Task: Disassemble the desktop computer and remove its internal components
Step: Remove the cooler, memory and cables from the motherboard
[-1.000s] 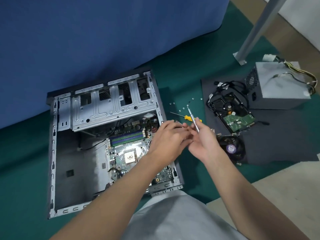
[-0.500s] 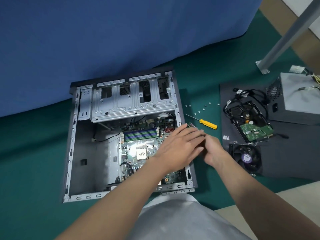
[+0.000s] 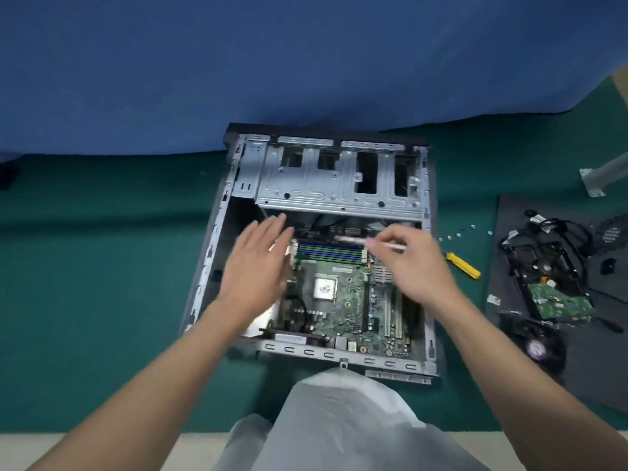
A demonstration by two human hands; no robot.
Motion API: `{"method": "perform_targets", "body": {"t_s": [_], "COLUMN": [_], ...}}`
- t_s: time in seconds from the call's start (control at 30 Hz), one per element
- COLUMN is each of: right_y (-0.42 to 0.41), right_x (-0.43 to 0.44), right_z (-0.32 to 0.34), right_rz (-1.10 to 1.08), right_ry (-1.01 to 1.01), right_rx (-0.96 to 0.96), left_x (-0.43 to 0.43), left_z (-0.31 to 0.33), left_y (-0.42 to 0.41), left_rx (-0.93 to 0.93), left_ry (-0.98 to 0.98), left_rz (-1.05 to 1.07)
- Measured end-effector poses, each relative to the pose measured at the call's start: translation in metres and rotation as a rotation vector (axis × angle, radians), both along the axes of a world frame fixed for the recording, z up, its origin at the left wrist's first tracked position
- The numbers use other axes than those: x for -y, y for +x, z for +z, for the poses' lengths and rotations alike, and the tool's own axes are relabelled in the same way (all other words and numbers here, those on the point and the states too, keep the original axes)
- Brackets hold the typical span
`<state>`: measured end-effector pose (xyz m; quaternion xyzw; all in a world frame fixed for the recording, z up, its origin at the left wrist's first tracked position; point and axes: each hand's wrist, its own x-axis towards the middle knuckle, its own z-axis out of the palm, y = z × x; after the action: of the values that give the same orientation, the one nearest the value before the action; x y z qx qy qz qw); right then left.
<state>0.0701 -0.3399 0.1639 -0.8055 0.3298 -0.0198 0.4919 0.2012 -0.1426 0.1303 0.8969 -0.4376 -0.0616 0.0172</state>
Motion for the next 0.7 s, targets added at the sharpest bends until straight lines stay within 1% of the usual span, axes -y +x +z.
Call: {"method": "perform_targets", "body": {"t_s": [0.07,0.13,0.2,0.27,0.53,0.7], "right_y": [0.015,0.027,0.038,0.046,0.071,0.077], "right_x": [-0.022,-0.042,-0.059,-0.073,-0.104,-0.111], "right_z": [-0.008,-0.018,-0.029,-0.038,-0.062,-0.075], "right_rz": [0.185,0.353,0.527,0.660,0.949,1.025], "right_ry": [-0.017,-0.021,-0.071,-0.112,-0.290,-0.381], "right_rx": [-0.067,-0.115,-0.168,-0.193,-0.301,-0.352], "left_x": [-0.022,-0.042,-0.058,-0.069,-0.073,-0.074], "left_z": [0.005,0.006,0.004,-0.002,-0.019,-0.021], "left_y": [0.015,0.024,0.028,0.029,0.032,0.033], "left_rx": [0.054,0.070,0.051,0.019,-0.098,-0.119], "left_ry": [0.056,0.072,0.095,0.078,-0.149,-0.179], "left_rz": [0.040,0.076,0.084,0.059,0.092,0.119]}}
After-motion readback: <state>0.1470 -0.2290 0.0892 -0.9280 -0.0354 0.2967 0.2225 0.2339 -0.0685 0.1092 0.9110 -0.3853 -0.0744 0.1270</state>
